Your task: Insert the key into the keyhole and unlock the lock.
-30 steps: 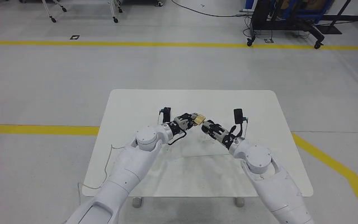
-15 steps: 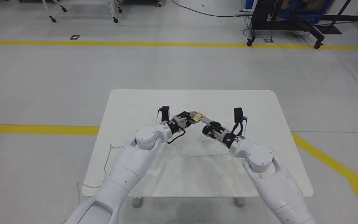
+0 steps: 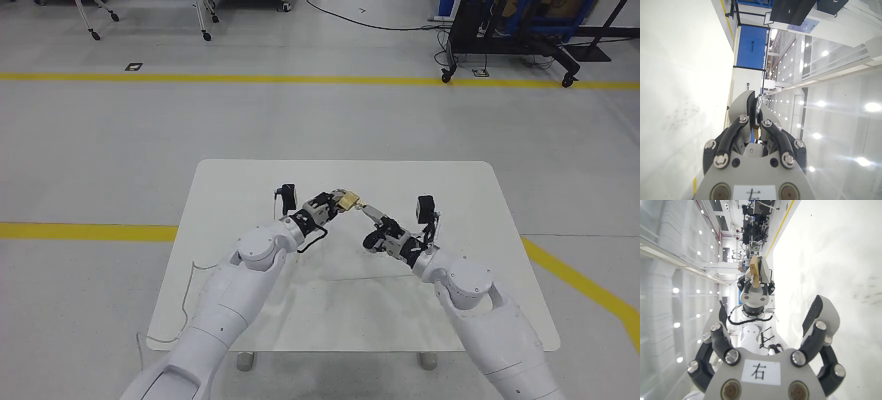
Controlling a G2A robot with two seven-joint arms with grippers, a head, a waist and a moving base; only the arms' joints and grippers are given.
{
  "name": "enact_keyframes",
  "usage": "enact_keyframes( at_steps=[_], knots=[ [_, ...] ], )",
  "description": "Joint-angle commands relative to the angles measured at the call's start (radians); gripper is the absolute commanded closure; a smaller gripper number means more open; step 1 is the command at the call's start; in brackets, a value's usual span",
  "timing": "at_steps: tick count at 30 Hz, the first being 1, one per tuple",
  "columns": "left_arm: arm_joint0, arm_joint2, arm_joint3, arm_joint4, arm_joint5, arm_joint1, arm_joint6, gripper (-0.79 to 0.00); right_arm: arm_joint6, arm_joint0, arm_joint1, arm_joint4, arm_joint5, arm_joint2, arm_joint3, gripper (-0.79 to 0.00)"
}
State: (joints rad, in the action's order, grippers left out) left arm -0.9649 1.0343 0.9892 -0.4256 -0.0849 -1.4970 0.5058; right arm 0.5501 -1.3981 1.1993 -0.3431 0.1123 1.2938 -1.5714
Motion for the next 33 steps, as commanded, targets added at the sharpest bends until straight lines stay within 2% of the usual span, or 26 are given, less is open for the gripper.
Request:
enact_keyframes(
  at_steps=[1,3,4,7,24,25,27,28,33],
  knots=[
    [-0.009,0.003,0.012,0.007,-0.024,0.001,-0.005,0.000,0.061,0.015,0.000,-0.090,0.003,0.009,0.032,-0.785],
    [-0.015,0.006,0.019,0.010,-0.037,0.002,-0.004,0.000,0.097,0.025,-0.002,-0.101,-0.005,0.014,0.051,-0.770],
    [-0.019,0.007,0.024,0.013,-0.040,0.002,-0.004,0.000,0.111,0.027,-0.002,-0.112,-0.012,0.017,0.061,-0.708],
    [-0.026,0.008,0.033,0.018,-0.045,0.003,0.003,0.000,0.123,0.030,-0.002,-0.135,-0.018,0.019,0.073,-0.406],
    [-0.033,0.005,0.046,0.041,-0.045,0.002,0.005,0.000,0.113,0.061,0.005,-0.164,-0.014,-0.021,0.089,-0.299],
    [-0.033,0.005,0.047,0.042,-0.044,0.002,0.004,0.000,0.113,0.060,0.005,-0.165,-0.014,-0.019,0.089,-0.280],
    [-0.032,0.004,0.046,0.043,-0.040,0.002,0.004,0.000,0.116,0.057,0.004,-0.167,-0.016,-0.017,0.087,-0.185],
    [-0.031,0.003,0.046,0.045,-0.039,0.002,0.003,0.000,0.116,0.056,0.004,-0.167,-0.016,-0.016,0.086,-0.172],
    [-0.029,0.002,0.044,0.049,-0.036,0.001,0.003,0.000,0.121,0.051,0.003,-0.184,-0.011,-0.014,0.085,-0.175]
  ],
)
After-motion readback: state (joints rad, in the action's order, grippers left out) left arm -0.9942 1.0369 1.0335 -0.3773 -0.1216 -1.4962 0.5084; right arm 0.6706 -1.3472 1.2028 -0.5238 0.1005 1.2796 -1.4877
